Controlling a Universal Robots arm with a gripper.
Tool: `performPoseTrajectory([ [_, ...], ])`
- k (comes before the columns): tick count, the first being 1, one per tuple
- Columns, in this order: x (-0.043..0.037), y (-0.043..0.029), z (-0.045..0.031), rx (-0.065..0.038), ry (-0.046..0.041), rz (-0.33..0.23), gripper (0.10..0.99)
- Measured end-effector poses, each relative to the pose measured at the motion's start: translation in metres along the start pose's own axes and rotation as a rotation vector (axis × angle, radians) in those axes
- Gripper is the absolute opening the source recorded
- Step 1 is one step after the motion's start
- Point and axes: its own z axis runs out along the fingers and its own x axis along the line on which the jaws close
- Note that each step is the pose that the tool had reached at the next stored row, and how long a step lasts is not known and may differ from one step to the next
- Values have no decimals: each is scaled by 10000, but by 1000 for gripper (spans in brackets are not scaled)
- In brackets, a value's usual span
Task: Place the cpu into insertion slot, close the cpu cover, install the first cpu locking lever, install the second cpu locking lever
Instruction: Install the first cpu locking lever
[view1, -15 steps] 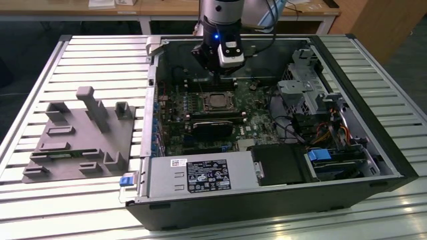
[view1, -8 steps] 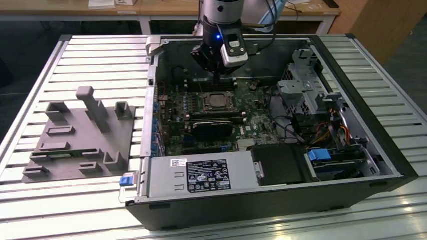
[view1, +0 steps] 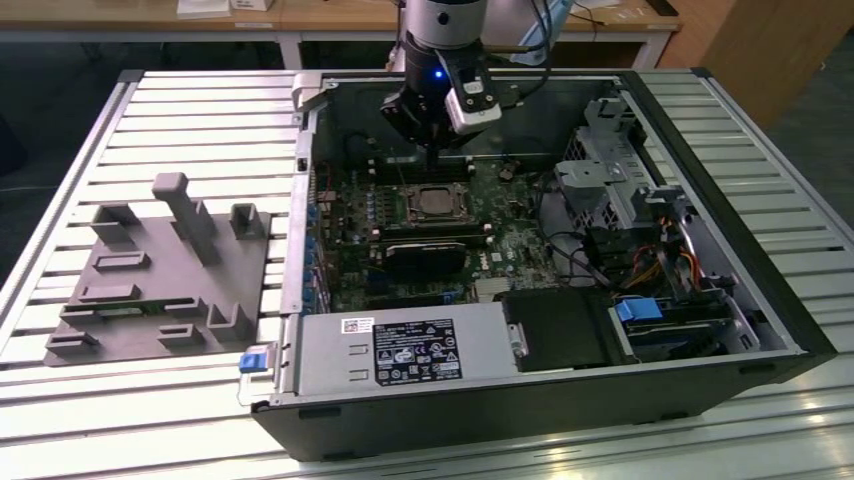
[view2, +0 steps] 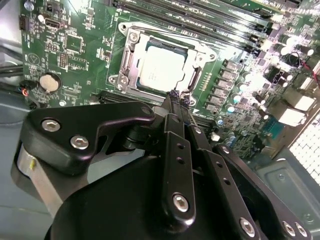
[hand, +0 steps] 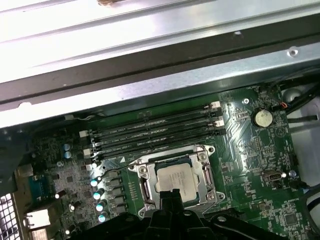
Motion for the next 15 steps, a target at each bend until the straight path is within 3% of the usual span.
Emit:
performPoseTrajectory([
  [8,23,-9,1,-1,1,-162,106],
  [15,38,-18,2,-11,-55,-210,106],
])
